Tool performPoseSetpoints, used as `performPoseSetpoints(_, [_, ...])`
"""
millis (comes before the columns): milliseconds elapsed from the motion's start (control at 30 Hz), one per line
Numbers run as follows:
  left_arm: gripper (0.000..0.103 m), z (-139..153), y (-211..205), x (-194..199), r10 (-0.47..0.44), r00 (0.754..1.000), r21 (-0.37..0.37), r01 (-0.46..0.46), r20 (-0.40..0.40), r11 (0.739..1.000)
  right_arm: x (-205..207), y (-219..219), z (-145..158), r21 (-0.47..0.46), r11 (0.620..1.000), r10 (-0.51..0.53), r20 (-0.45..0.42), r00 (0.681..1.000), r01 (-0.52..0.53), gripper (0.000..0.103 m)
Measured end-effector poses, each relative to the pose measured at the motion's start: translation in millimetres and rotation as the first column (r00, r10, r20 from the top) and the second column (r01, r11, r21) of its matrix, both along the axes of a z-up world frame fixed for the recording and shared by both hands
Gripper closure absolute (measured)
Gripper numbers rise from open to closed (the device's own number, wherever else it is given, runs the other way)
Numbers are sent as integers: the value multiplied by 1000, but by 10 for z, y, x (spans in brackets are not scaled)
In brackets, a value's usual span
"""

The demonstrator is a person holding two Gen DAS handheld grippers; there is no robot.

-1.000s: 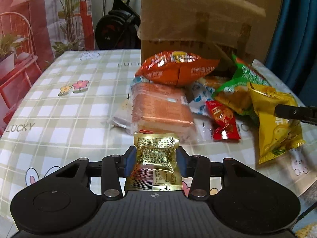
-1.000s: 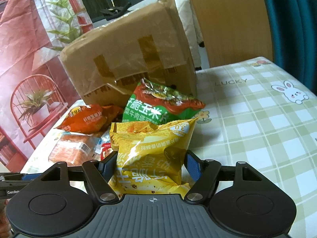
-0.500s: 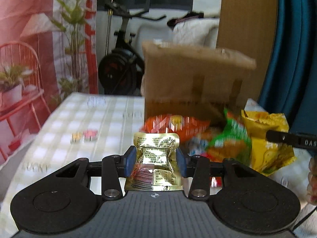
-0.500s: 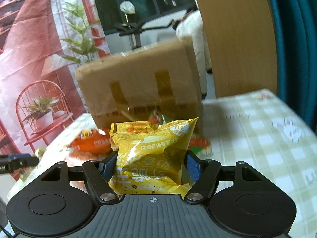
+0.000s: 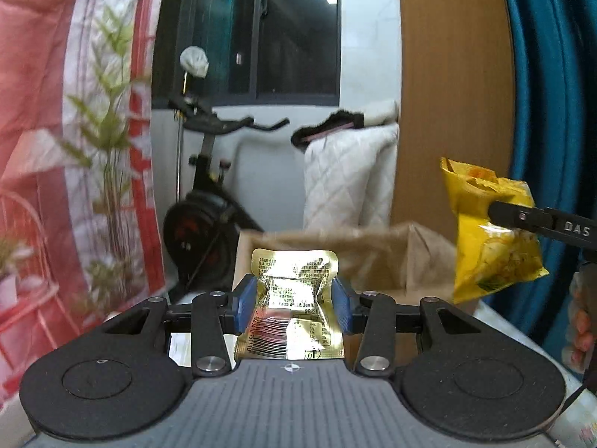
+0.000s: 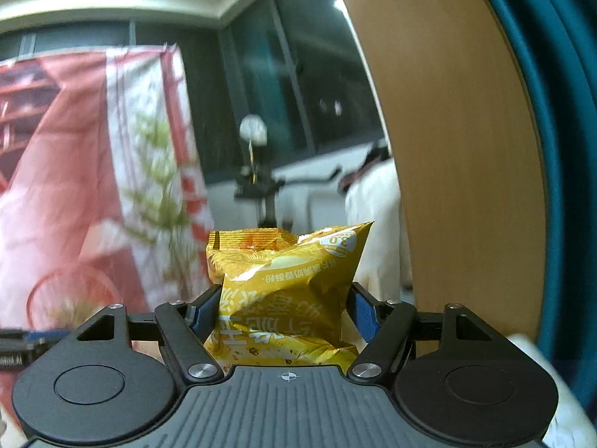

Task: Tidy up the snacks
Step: 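Carry both packets to the box and release them inside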

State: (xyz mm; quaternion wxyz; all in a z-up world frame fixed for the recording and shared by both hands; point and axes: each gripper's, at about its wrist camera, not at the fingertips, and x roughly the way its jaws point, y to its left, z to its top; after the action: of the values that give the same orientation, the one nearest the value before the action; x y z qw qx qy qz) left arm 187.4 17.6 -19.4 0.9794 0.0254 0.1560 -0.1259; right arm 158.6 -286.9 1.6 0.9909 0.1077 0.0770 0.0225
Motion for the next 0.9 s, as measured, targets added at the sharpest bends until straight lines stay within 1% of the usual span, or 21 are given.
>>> performPoseSetpoints(67, [57,91,-76,243,4,1000,-21,-4,8,1000,294,5,105,-19,1000,-19,20,1000,19,36])
performPoseSetpoints(100, [57,123,-120,364,13,1000,-30,-13,12,999,436,30,128,-35,999,-25,19,1000,26,36])
performPoseSetpoints(167, [57,156,-157,598,39,999,-25,-38,7,999,715,77,135,-65,997,-29,0,1000,29,36])
performPoseSetpoints(267, [57,146,-231,907,48,999,-11,-48,-12,999,1066,132,59,-106,994,-31,-49,998,26,36])
performPoseSetpoints(400, [57,55,-252,1227,64,997,10,-64,-41,998,1289,212,-135,-149,988,-43,-109,993,26,36])
performPoseSetpoints(500, [56,-12,-235,1359,77,994,-3,-77,-72,997,1341,232,-274,-153,988,-47,-149,988,24,35])
performPoseSetpoints(533, [53,-28,-208,1378,77,994,-10,-78,-79,997,1331,232,-312,-150,988,-47,-158,986,23,35])
performPoseSetpoints(567, [47,-37,-195,1385,76,994,-16,-77,-83,997,1340,228,-338,-150,988,-49,-168,985,24,34])
performPoseSetpoints(633, [45,-46,-158,1381,79,992,-27,-82,-95,996,1349,234,-375,-156,987,-54,-188,981,25,31])
performPoseSetpoints(667, [41,-46,-148,1374,76,992,-29,-79,-98,996,1328,232,-381,-158,987,-61,-191,980,31,30])
performPoseSetpoints(700, [38,-45,-143,1352,70,993,-25,-73,-98,997,1300,228,-390,-155,987,-64,-191,979,34,25])
performPoseSetpoints(733, [32,-40,-136,1326,70,993,-19,-72,-93,997,1261,215,-387,-150,988,-60,-186,981,32,19])
performPoseSetpoints(767, [28,-34,-128,1289,75,994,-11,-76,-85,997,1224,205,-374,-149,988,-60,-181,982,33,17])
performPoseSetpoints(800, [26,-28,-122,1244,81,994,-3,-81,-78,997,1194,204,-365,-150,988,-62,-177,982,35,15])
performPoseSetpoints(867, [19,-3,-107,1164,82,994,5,-82,-75,997,1123,208,-338,-153,988,-58,-176,983,31,15])
performPoseSetpoints(900, [18,7,-108,1130,83,994,7,-82,-74,997,1086,218,-321,-156,987,-55,-176,983,27,13])
